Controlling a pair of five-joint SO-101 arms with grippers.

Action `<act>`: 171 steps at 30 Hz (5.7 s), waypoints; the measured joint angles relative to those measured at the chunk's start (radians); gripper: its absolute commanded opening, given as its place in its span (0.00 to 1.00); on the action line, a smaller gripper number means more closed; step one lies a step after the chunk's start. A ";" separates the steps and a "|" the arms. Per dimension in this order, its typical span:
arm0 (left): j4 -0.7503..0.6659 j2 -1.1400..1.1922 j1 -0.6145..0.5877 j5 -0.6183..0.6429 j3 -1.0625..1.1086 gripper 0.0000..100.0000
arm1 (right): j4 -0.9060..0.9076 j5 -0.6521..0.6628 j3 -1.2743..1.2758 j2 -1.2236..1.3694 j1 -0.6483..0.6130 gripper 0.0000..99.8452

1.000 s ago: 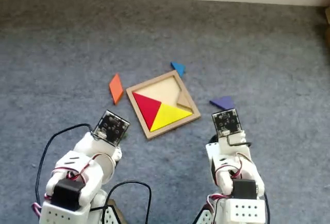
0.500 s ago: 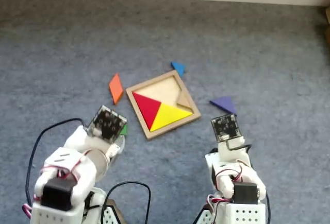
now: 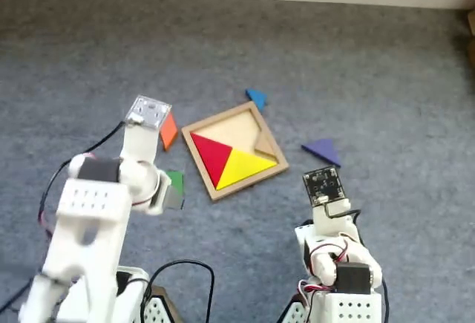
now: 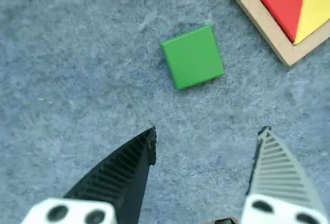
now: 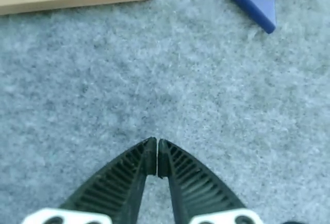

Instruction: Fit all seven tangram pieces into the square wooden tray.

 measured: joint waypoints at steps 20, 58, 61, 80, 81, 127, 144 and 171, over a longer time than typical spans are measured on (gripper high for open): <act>-0.215 0.746 0.051 0.222 -0.253 0.17 | 0.000 0.000 0.000 0.000 0.000 0.03; -0.230 0.207 0.146 0.152 -0.087 0.16 | 0.000 0.000 0.000 0.000 0.000 0.03; -0.212 0.207 0.183 0.137 -0.115 0.16 | 0.000 0.000 0.000 0.000 0.000 0.03; -0.089 0.643 0.313 0.094 -0.614 0.17 | 0.000 0.000 0.000 0.000 0.000 0.03; -0.058 0.644 0.301 0.094 -0.631 0.19 | 0.000 0.000 0.000 0.000 0.000 0.03; -0.046 1.019 0.025 0.236 -0.578 0.10 | 0.000 0.000 0.000 0.000 0.000 0.03; -0.133 0.822 0.028 0.235 -0.407 0.02 | 0.000 0.000 0.000 0.000 0.000 0.03; -0.152 0.448 0.106 0.184 -0.261 0.26 | 0.000 0.000 0.000 0.000 0.000 0.03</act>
